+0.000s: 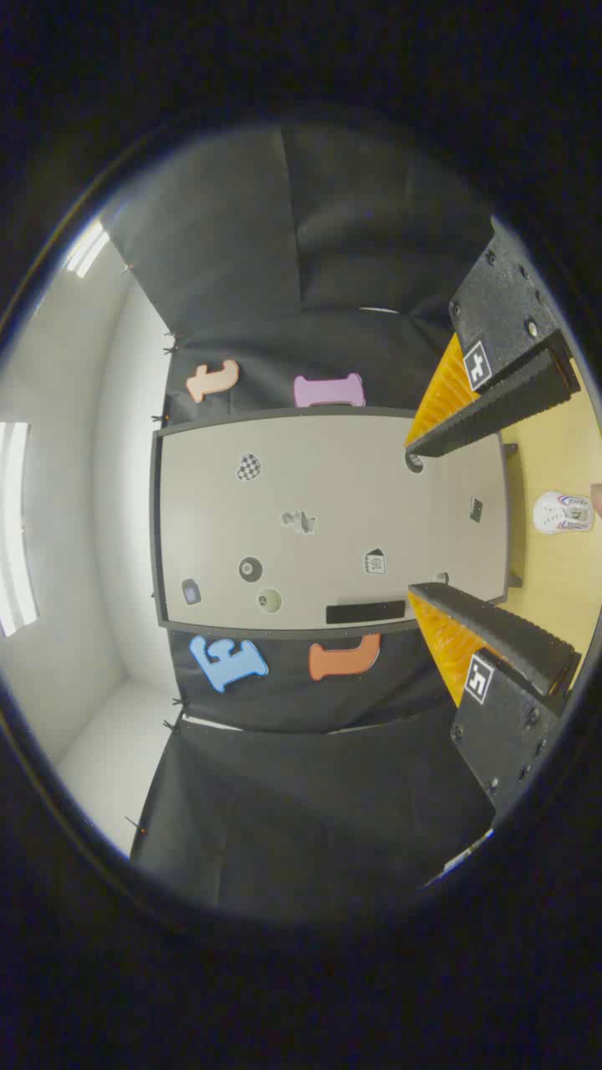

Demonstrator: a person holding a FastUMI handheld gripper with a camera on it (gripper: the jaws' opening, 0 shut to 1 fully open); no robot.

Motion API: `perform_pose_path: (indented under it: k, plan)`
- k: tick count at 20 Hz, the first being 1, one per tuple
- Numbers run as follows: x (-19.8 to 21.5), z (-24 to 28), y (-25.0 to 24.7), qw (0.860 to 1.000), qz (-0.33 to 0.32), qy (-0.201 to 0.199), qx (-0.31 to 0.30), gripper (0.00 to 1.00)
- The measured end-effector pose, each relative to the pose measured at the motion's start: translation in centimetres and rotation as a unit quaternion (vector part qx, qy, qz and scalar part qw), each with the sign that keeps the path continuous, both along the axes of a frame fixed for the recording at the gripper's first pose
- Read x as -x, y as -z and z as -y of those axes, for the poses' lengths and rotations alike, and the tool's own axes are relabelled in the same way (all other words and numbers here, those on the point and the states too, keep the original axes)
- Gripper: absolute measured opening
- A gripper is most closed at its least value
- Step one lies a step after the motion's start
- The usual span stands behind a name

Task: Open the shoe cabinet door, grab the shoes and put them into the shoe cabinet, then close the shoe cabinet door.

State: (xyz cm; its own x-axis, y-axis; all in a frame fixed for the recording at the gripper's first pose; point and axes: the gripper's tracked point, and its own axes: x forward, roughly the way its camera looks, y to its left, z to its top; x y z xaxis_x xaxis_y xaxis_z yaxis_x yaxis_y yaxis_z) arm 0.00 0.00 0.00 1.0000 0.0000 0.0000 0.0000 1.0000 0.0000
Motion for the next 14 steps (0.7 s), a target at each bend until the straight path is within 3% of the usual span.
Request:
perform_pose_path:
  k: [14]
  plan:
    - [-0.4,-1.0,0.6,1.0,-0.014,-0.014,-0.01,0.99]
